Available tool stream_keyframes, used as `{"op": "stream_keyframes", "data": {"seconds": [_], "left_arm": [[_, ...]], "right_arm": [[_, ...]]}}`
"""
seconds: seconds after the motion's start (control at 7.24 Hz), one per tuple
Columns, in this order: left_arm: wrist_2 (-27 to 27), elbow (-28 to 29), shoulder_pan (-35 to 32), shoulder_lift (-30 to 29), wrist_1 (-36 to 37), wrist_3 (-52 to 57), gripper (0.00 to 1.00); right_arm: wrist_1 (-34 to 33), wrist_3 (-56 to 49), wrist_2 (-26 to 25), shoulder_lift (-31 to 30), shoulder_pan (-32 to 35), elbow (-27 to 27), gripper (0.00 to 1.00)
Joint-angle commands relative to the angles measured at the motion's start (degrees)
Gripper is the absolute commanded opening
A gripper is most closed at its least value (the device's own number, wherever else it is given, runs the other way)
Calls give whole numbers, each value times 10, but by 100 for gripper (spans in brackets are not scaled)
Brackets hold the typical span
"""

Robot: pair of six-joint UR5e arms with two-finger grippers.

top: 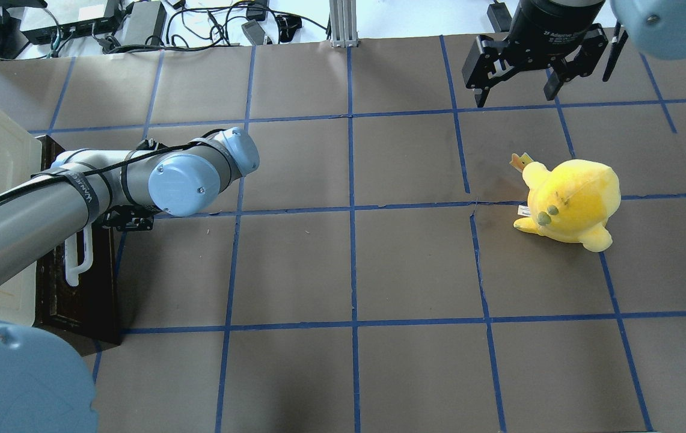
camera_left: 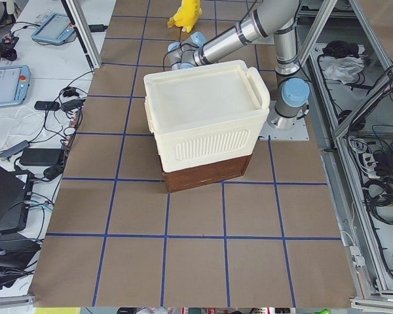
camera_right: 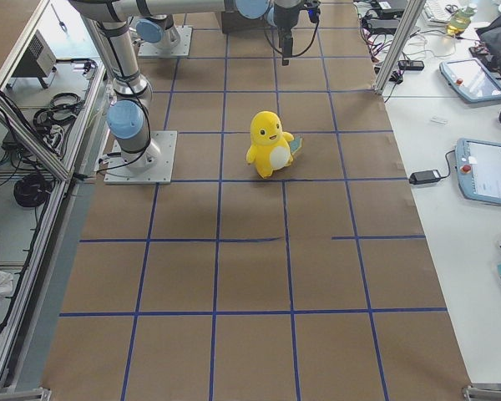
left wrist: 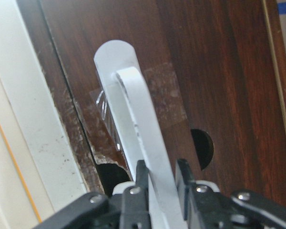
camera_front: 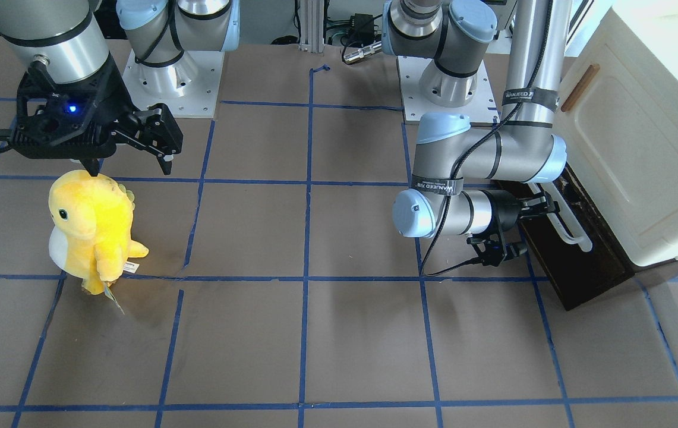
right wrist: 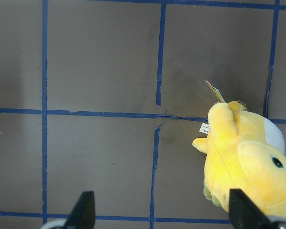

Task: Pull drawer sideways
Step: 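Pull the handle with the left gripper, sliding the drawer out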

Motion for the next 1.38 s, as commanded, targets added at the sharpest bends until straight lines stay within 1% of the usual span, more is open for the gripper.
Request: {"op": "stream_keyframes", "data": {"seconds": [0.0, 0.41, 0.55, 0.83, 1.24], "left_arm": [[-1, 4, -10, -3, 0, 1, 29], [-3, 7, -15, -4, 0, 0, 29], [-8, 8, -20, -4, 0, 0, 29], [-34, 25, -28, -4, -1, 1, 29], [-38, 28, -45, -6, 0, 1, 30]], "right_arm": [[0, 0, 0, 0, 0, 0, 100], [0, 0, 0, 0, 0, 0, 100], [0, 0, 0, 0, 0, 0, 100], [0, 0, 0, 0, 0, 0, 100], [0, -1, 0, 0, 0, 0, 100]]}}
